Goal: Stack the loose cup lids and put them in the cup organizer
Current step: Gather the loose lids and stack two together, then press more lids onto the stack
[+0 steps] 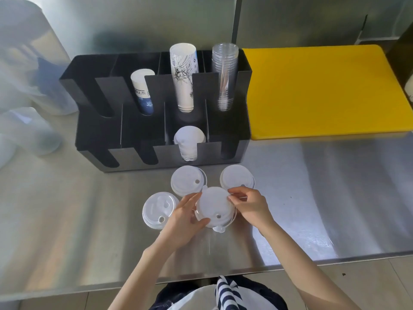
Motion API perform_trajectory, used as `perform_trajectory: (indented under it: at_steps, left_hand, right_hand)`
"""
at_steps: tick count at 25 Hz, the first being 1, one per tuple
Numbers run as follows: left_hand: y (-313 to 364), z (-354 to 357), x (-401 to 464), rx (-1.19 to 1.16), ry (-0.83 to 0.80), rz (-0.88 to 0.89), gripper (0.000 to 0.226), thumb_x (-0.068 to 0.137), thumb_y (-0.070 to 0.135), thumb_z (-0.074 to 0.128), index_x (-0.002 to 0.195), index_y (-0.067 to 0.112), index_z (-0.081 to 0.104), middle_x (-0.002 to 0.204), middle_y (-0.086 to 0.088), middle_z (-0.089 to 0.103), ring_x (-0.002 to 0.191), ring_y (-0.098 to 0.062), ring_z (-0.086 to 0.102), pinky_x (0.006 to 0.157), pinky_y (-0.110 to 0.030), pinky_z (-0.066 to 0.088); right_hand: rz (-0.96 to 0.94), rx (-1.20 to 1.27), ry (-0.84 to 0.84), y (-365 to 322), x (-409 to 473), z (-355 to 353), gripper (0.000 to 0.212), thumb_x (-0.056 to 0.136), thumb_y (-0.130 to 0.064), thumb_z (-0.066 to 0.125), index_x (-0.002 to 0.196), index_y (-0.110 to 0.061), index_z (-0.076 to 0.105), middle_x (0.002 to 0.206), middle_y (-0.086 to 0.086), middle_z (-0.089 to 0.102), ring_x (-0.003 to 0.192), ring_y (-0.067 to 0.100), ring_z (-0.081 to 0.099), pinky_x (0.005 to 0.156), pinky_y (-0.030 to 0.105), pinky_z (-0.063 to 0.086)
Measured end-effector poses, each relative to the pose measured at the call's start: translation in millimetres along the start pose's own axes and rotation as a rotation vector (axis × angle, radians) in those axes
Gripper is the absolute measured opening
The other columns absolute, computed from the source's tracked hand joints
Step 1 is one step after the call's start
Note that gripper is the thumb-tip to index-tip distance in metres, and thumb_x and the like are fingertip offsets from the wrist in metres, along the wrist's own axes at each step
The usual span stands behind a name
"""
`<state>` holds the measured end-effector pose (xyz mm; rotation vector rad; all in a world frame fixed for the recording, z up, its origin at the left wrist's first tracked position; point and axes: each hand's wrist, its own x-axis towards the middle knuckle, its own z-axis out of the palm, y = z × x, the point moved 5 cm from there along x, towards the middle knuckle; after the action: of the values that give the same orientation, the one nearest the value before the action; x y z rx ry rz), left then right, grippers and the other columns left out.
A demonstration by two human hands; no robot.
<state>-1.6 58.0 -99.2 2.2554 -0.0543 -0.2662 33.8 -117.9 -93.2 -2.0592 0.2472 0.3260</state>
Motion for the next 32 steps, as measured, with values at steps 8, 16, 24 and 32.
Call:
perform_trajectory:
  at_steps: [8, 16, 24, 32]
  left_hand:
    - [-5.4, 9.4, -11.5, -0.078, 0.135, -0.070, 0.057, 0.074, 0.022, 0.069, 0.126, 0.019, 0.046, 0.123, -0.005, 0.052, 0.100, -0.020, 0.055, 0.093, -0.034, 0.046]
    - [-14.6, 12.0, -9.9, -0.003, 0.080, -0.081, 0.062, 0.076, 0.026, 0.067, 0.130, 0.017, 0.040, 0.130, -0.005, 0.050, 0.118, -0.023, 0.045, 0.101, -0.031, 0.035]
    - [-16.4, 6.9, -8.5, 0.069, 0.076, -0.035, 0.062, 0.078, 0.030, 0.063, 0.133, 0.020, 0.036, 0.135, -0.001, 0.046, 0.123, -0.020, 0.038, 0.098, -0.022, 0.027]
    - [-36.7, -39.5, -27.0, 0.109, 0.380, -0.168, 0.056, 0.079, 0.025, 0.063, 0.130, 0.016, 0.041, 0.137, -0.006, 0.045, 0.124, -0.028, 0.035, 0.102, -0.038, 0.028]
  right_hand:
    - [-0.044, -0.127, -0.003, -4.3, 9.9, 9.6, 0.021, 0.081, -0.011, 0.058, 0.100, -0.011, 0.067, 0.104, 0.009, 0.070, 0.094, 0.019, 0.062, 0.070, 0.004, 0.033]
    - [-0.077, -0.149, -0.032, 0.4, 3.6, 20.7, 0.018, 0.081, -0.012, 0.059, 0.098, -0.012, 0.066, 0.101, 0.006, 0.071, 0.090, 0.018, 0.064, 0.071, 0.011, 0.038]
    - [-0.135, -0.253, 0.000, -9.8, -2.7, 24.8, 0.027, 0.081, -0.016, 0.057, 0.108, -0.016, 0.061, 0.108, 0.006, 0.066, 0.098, 0.022, 0.059, 0.077, 0.025, 0.041]
    - [-0.258, -0.224, -0.108, -51.8, -12.1, 63.5, 0.032, 0.086, -0.019, 0.052, 0.118, -0.019, 0.057, 0.126, 0.001, 0.060, 0.115, 0.017, 0.053, 0.097, 0.024, 0.037]
